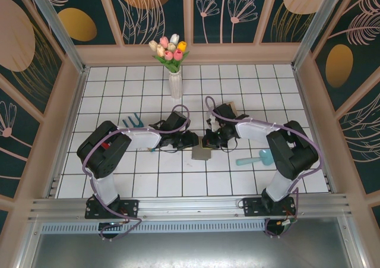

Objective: Put the credit cards into the card holder
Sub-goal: Close the button on the card holder.

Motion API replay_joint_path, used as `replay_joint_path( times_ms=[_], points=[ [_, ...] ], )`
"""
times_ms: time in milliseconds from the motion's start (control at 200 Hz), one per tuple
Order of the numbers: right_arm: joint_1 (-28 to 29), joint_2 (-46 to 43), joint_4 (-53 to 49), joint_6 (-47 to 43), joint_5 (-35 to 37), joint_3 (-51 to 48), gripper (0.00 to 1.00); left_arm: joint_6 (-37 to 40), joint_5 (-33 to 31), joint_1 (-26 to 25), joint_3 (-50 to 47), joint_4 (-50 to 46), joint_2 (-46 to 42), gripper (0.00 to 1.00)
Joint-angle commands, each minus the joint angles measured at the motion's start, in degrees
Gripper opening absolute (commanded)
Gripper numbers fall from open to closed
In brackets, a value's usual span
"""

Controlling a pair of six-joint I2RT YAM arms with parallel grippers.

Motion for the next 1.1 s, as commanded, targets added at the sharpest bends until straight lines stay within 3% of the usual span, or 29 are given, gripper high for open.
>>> replay_joint_path(
  times_ms=[0, 245, 405, 636, 806, 886, 926, 976, 1096],
  points=[
    [-0.6, 4.7, -1.02, 0.33, 3.07, -2.79, 0.0, 1.0, -0.7, -0.44, -0.07, -2.43, 2.11, 0.37],
    [-5.45, 12.58, 0.08, 0.08, 0.76, -3.88, 0.0, 0.78, -0.05, -0.38, -1.38, -0.76, 2.18, 0.36],
    [-5.15, 19.37, -8.0, -1.76, 8.59, 1.72, 0.0, 1.51, 0.33, -0.44, -1.52, -0.92, 2.62, 0.36],
    [-3.68, 7.14, -5.83, 0.25, 5.17, 3.14, 0.0, 1.62, -0.91, -0.43, -1.15, -1.81, 1.7, 0.35],
    [-2.71, -4.63, -1.65, 1.08, 1.32, 4.52, 0.25, 1.68, -1.83, -0.44, -1.05, -1.99, -0.69, 0.36],
    [-2.76, -8.52, 0.05, 1.24, 0.38, 4.12, 0.31, 1.78, -1.97, -0.44, -0.94, -2.05, -1.88, 0.37],
    [-2.74, -10.7, 0.09, 1.6, 1.85, 3.67, 0.37, 1.83, -2.18, -0.38, -0.93, -2.29, -2.35, 0.37],
    [-2.76, -13.08, -0.81, 1.75, 5.66, 3.6, 0.38, 2.11, -2.64, -0.38, -0.87, -2.66, -3.24, 0.38],
    [-3.09, -23.38, -3.27, 4.6, 27.31, 1.05, 0.42, 1.95, -7.24, -0.4, -2.94, -2.87, -8.82, 0.4]
  ],
)
